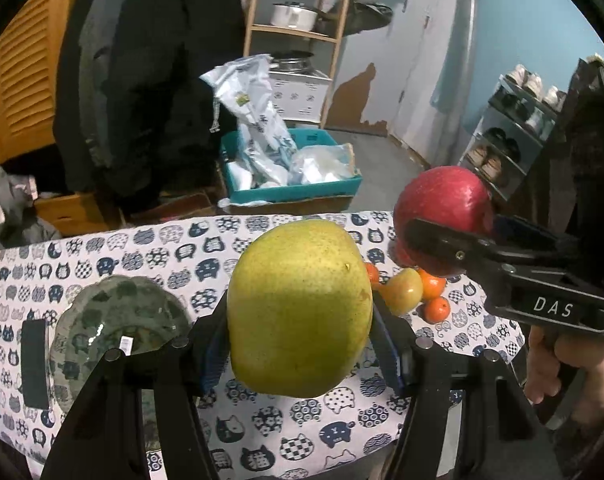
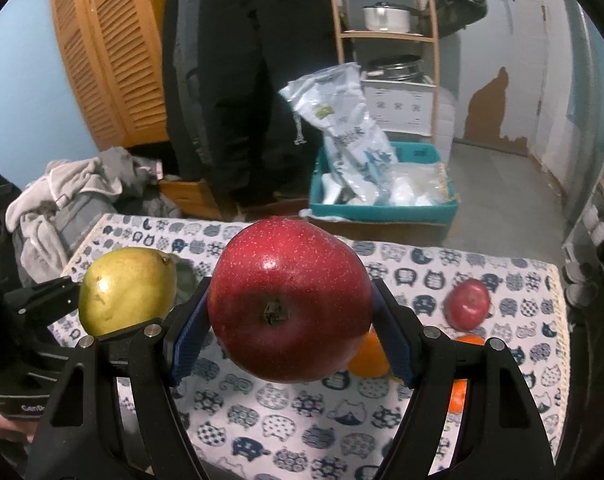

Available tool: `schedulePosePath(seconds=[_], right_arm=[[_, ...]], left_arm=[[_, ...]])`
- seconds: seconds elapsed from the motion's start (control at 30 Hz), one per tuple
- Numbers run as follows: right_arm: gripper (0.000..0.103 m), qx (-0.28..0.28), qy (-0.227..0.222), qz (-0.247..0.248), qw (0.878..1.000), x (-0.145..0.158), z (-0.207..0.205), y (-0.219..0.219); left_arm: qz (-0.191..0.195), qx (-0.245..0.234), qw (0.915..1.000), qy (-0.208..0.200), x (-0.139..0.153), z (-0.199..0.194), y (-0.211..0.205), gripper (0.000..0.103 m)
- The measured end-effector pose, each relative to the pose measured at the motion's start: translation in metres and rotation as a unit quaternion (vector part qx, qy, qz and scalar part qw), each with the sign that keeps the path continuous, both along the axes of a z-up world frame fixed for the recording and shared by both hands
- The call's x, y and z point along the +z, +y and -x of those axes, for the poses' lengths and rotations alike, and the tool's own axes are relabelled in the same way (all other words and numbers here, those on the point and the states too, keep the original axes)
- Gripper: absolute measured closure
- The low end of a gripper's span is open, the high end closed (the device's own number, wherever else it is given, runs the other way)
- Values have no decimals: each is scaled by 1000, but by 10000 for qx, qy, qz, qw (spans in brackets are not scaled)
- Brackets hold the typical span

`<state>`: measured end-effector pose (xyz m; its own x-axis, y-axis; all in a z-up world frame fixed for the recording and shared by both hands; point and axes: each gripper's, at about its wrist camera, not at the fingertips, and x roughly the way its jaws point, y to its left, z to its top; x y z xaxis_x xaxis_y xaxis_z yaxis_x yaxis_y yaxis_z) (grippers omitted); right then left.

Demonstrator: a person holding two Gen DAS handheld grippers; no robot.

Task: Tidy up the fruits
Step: 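Lift and carry the apple in the right tool while the left tool carries the pear to the bowl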

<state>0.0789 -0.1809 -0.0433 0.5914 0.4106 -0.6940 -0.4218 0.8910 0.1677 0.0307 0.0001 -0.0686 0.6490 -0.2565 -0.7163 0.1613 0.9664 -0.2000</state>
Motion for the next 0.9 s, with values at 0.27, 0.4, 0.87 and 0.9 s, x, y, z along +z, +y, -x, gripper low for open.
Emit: schedulePosePath(seconds=[0.27, 0.4, 0.87, 0.9], right_arm=[[27, 322, 129, -39, 9994, -6, -10, 44], [27, 500, 212, -22, 9985, -11, -15, 68], [27, 1084, 398, 20, 9933, -22, -23, 151], [27, 1128, 424, 28, 9927, -24, -23, 157]], left_arm=[[126, 448, 9988, 119, -8, -1, 43, 39], [179, 660, 9975, 191, -15, -1, 65, 39], [242, 1343, 9894, 504, -46, 7, 137, 39], [239, 1380, 9887, 531, -48, 7, 140, 39]])
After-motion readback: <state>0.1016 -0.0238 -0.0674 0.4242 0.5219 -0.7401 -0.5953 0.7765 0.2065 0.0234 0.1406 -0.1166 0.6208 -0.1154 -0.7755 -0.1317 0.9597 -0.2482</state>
